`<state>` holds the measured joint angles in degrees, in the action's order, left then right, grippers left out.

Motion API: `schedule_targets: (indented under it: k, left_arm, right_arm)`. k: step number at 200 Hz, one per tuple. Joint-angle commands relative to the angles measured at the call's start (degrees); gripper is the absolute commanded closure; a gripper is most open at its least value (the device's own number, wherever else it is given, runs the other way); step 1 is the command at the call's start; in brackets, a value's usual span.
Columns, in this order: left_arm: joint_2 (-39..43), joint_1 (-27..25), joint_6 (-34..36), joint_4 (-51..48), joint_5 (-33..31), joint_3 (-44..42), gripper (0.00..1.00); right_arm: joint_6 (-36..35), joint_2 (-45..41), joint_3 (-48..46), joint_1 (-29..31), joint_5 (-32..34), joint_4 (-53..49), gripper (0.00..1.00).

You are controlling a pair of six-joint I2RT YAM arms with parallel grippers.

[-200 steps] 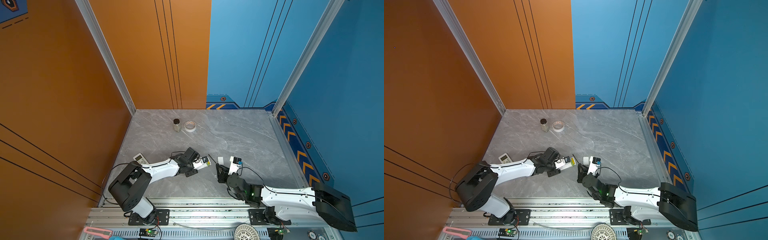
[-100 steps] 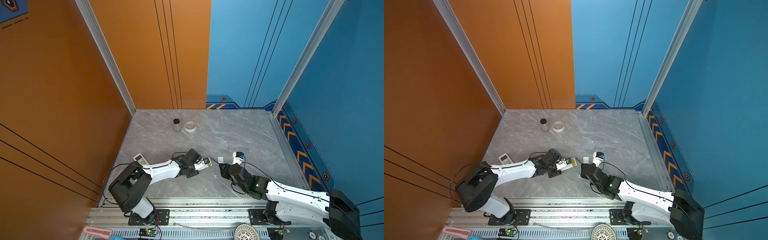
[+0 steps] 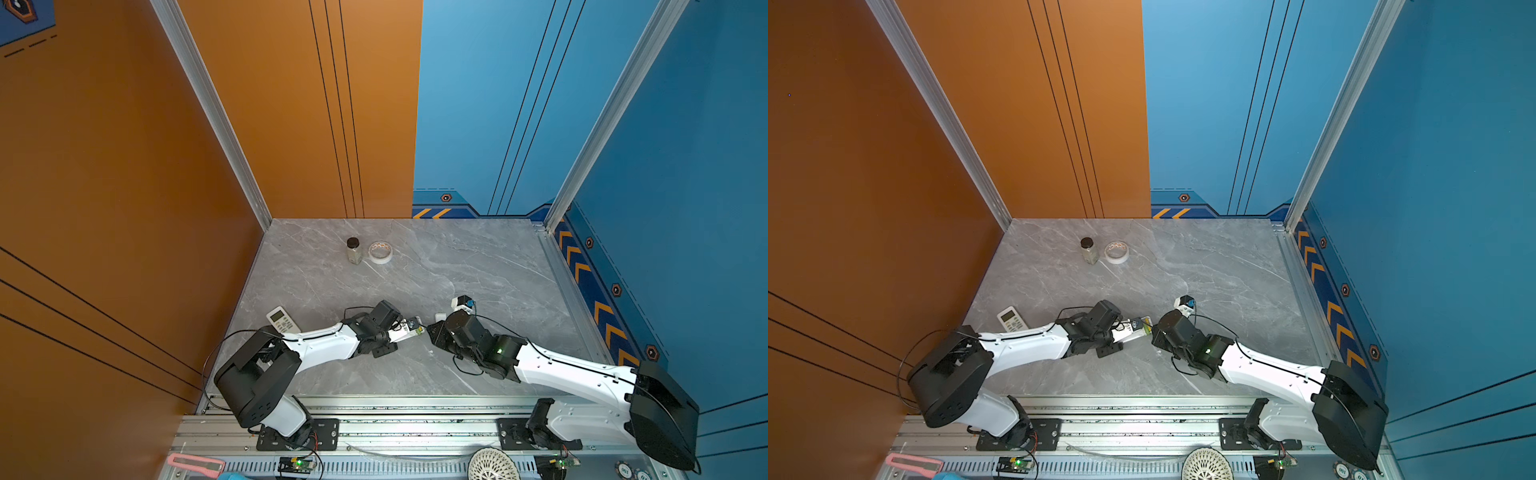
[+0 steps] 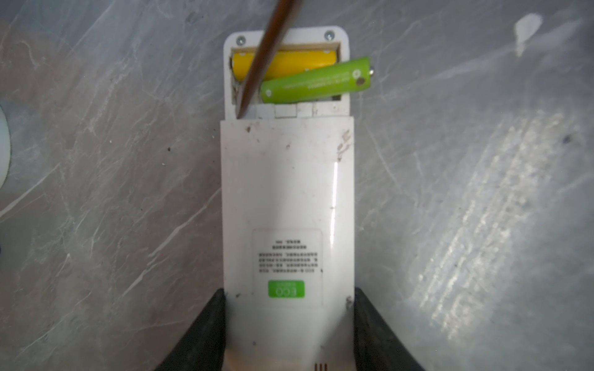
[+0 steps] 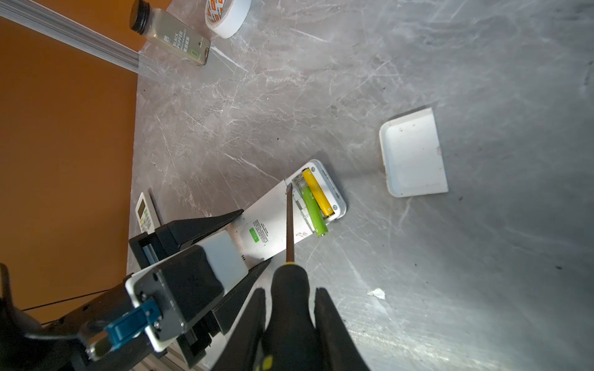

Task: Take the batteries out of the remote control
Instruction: 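Flick the green battery out onto the table with the screwdriver tip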

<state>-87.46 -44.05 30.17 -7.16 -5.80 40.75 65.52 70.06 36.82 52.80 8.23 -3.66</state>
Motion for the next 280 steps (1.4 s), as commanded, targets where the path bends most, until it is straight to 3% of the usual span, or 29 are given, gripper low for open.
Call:
schedule_targets:
  k: [1, 131, 190, 280]
  left_arm:
    - [-1.0, -0.9, 0.0, -4.9, -0.2, -2.6, 0.89]
    - [-0.8, -0.9, -0.1, -4.3, -0.6, -3.0, 0.9]
    - [-0.7, -1.5, -0.7, -1.9, -3.0, -3.4, 0.9]
    - [-0.5, -2.7, -0.9, 0.0, -5.8, -4.5, 0.9]
  right_arm:
    - [0.5, 1.0, 2.2, -0.7, -0.3, -3.7, 1.0]
    - [0.5, 1.5, 3.1, -2.2, -1.6, -6.9, 1.0]
    - [0.6, 0.7, 7.0, -2.7, -2.7, -18.0, 1.0]
    - [-4.7, 9.6, 17.3, -5.6, -8.0, -25.3, 1.0]
